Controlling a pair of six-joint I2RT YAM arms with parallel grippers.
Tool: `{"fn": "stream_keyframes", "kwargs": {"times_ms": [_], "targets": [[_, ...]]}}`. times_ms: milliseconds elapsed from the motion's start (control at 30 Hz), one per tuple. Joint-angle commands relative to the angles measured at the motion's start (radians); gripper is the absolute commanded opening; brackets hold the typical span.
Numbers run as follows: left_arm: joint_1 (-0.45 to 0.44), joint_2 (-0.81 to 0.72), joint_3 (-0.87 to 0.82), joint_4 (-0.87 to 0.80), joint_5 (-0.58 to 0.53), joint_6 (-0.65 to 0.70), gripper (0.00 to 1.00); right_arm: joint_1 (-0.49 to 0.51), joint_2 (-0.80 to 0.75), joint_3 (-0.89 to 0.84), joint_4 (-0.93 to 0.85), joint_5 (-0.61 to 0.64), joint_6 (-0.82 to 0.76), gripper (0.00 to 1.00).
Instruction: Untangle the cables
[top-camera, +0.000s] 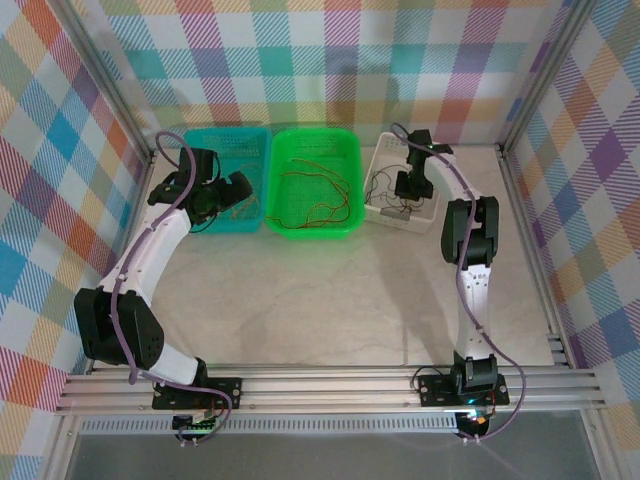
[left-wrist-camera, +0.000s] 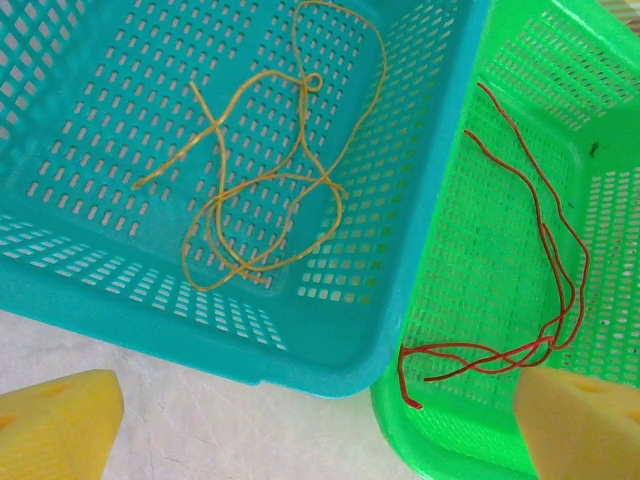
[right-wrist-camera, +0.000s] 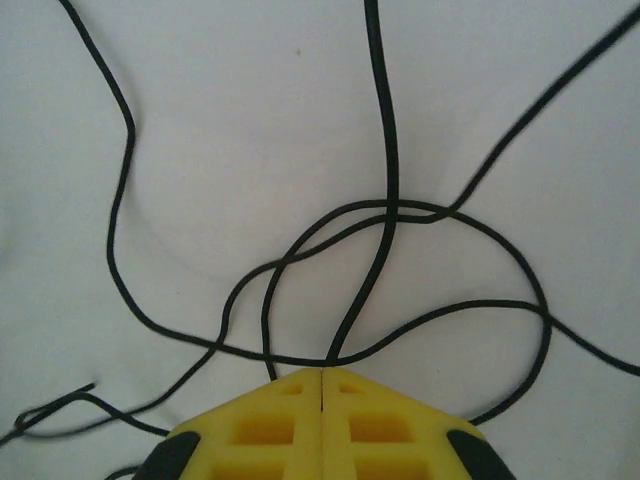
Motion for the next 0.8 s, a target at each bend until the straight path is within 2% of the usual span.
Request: {"fn": "stream_keyframes", "kwargs": {"times_ms": [0,267,433,533,600,633,767], "targets": [[0.015,0.001,0.032,-0.025,0.011,0.020,1.00,0.000,-0.084,0.038,-0.044,0.004,0.012,0.13],[0.014,-0.002,0.032,-0.027,0.010,0.021,1.00,0.000,-0.223,0.035,-0.052,0.017,0.009,0.50],[0.013,-0.001,0.029,-0.025,-0.001,0.023,1.00,0.001,-0.323,-0.032,-0.017,-0.010,0.009,0.57],[0.014,-0.005,0.020,-0.013,-0.014,0.028,1.00,0.001,-0.515,-0.284,0.211,-0.070,0.004,0.71],[0.013,-0.016,-0.005,0.010,-0.027,0.034,1.00,0.001,-0.668,-0.492,0.401,-0.080,-0.010,0.95],[0.012,-0.025,-0.019,0.020,-0.035,0.036,1.00,0.001,-0.737,-0.580,0.478,-0.075,-0.019,1.00],[-0.016,-0.087,-0.086,0.064,-0.157,0.045,1.00,0.001,-0.949,-0.889,0.726,-0.100,-0.088,1.00]]}}
